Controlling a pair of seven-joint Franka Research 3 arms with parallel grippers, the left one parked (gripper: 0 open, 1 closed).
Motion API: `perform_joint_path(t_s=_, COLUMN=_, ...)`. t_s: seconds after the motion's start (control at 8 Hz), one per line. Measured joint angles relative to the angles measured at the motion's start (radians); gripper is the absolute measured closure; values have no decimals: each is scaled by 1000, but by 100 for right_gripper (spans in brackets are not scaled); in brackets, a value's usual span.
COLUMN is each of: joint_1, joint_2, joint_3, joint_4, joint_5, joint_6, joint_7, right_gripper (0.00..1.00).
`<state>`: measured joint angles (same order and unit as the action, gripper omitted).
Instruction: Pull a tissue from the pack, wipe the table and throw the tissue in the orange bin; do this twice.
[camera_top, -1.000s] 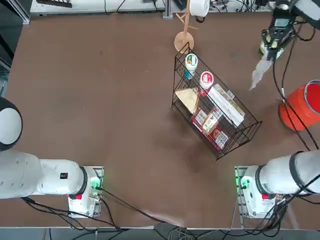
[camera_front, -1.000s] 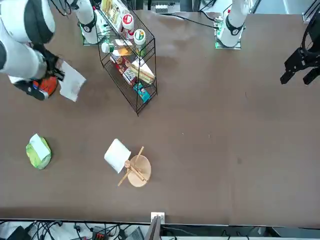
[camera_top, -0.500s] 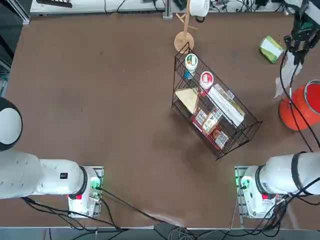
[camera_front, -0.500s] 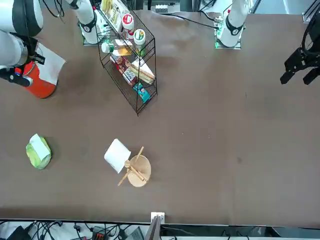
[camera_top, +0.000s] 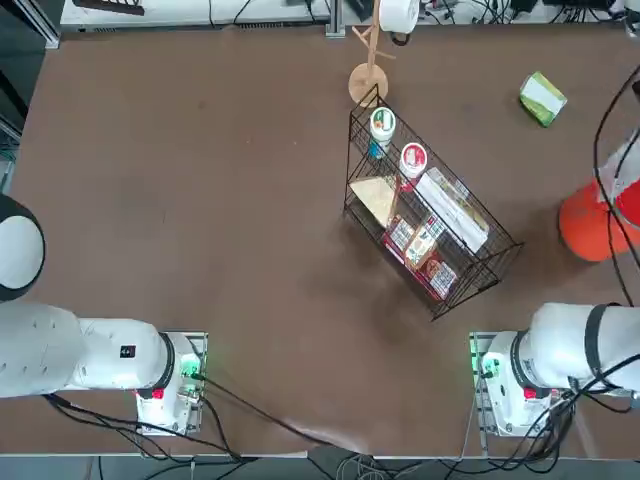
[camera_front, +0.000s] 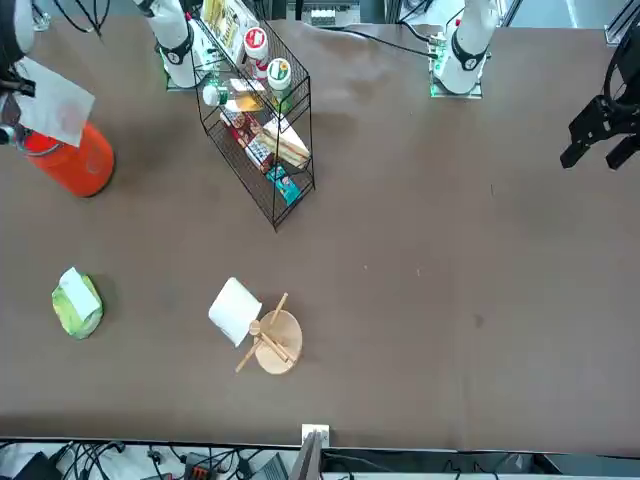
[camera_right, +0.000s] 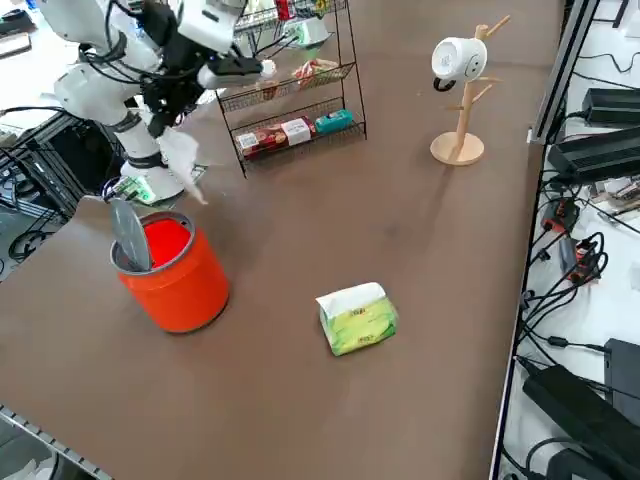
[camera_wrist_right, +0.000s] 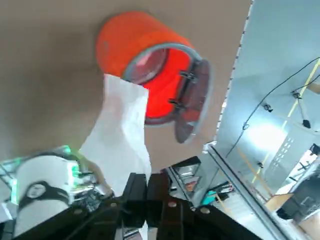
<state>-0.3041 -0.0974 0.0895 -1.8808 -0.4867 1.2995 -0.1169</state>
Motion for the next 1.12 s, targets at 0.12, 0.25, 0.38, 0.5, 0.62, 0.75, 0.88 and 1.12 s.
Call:
perform_joint_path(t_s=0.12, joint_1=-18, joint_2=-2, joint_3=-1, joint_4=-17, joint_5=-34, joint_6=23, joint_7=-30, right_gripper=99)
perform_joint_path(t_s=0.25, joint_1=-24, joint_2=-4, joint_3=-10, joint_4=-48, joint_5=-60, joint_6=60, joint_7=-47, right_gripper=99)
perform_joint_path(t_s=0.38, joint_1=-26, joint_2=-6, joint_3=-29, joint_4=-79, joint_5=-77, joint_6=100, joint_7=-59, right_gripper=99)
perform_joint_path(t_s=0.5, joint_1=-27, joint_2=-7, joint_3=-51, joint_4=-106, joint_5=-104, joint_6=137, joint_7=-75, right_gripper=99)
perform_joint_path(t_s=0.62, joint_1=-29, joint_2=-8, joint_3=-72, joint_4=-133, joint_5=-125, joint_6=177, joint_7=-88, right_gripper=99)
perform_joint_path(t_s=0.75, joint_1=-34, joint_2=-8, joint_3=-85, joint_4=-161, joint_5=-131, joint_6=223, joint_7=-91, right_gripper=99)
perform_joint_path(t_s=0.88, joint_1=-36, joint_2=-6, joint_3=-94, joint_4=-186, joint_5=-132, joint_6=265, joint_7=-91, right_gripper=99)
perform_joint_path(t_s=1.12, joint_1=-36, joint_2=8, joint_3=-95, joint_4=-210, joint_5=-132, joint_6=322, joint_7=-91, right_gripper=99)
